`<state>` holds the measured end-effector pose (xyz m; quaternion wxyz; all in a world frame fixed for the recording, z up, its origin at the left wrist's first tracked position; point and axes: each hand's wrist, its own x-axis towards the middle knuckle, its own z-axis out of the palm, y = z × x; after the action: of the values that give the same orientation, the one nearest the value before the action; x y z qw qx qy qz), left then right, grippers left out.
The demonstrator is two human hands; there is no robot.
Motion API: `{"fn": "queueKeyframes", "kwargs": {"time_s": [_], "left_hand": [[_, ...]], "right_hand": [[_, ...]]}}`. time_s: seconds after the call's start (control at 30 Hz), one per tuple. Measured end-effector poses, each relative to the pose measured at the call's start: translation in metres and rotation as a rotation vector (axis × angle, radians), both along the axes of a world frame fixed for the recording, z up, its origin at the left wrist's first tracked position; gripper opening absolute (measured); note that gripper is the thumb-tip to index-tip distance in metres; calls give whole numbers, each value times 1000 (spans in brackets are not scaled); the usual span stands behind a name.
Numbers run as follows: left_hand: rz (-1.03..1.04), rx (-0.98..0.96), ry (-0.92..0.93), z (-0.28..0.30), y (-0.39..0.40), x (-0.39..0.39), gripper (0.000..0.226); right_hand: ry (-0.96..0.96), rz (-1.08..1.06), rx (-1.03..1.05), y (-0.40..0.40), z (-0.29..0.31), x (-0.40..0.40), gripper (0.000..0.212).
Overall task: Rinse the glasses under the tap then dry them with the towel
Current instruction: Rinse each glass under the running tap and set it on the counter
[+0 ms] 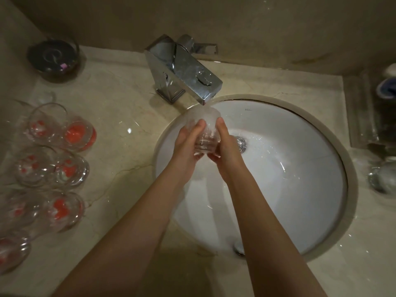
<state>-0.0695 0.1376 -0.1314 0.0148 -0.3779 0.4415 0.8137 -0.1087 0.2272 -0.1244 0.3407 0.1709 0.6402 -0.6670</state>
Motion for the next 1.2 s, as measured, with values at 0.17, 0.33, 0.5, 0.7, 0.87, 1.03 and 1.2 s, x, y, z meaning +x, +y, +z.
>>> {"fn": "queueKeyframes", "kwargs": {"time_s": [0.17, 0.33, 0.5, 0.7, 0.87, 1.03, 1.2], "left_hand": [[26, -20, 70, 10, -8, 4, 68], [59, 60, 46, 25, -6, 8, 52], [30, 40, 78, 34, -6, 9, 60], [22, 14, 70, 37, -7, 12, 57], [32, 24, 42, 31, -5, 16, 57], [4, -12, 32, 25, -4, 17, 66], [-131, 50, -75, 29, -3, 12, 63]], "right_hand": [[146, -81, 129, -1, 34, -25, 35], [398, 11, 82, -23, 84, -62, 54], [435, 116, 102, -51, 99, -74, 80], [493, 91, 151, -50, 93, -61, 80], [545, 104, 135, -47, 88, -50, 58], [529, 75, 102, -33, 89, -36, 52], [446, -16, 386, -4, 54, 21, 40]]}}
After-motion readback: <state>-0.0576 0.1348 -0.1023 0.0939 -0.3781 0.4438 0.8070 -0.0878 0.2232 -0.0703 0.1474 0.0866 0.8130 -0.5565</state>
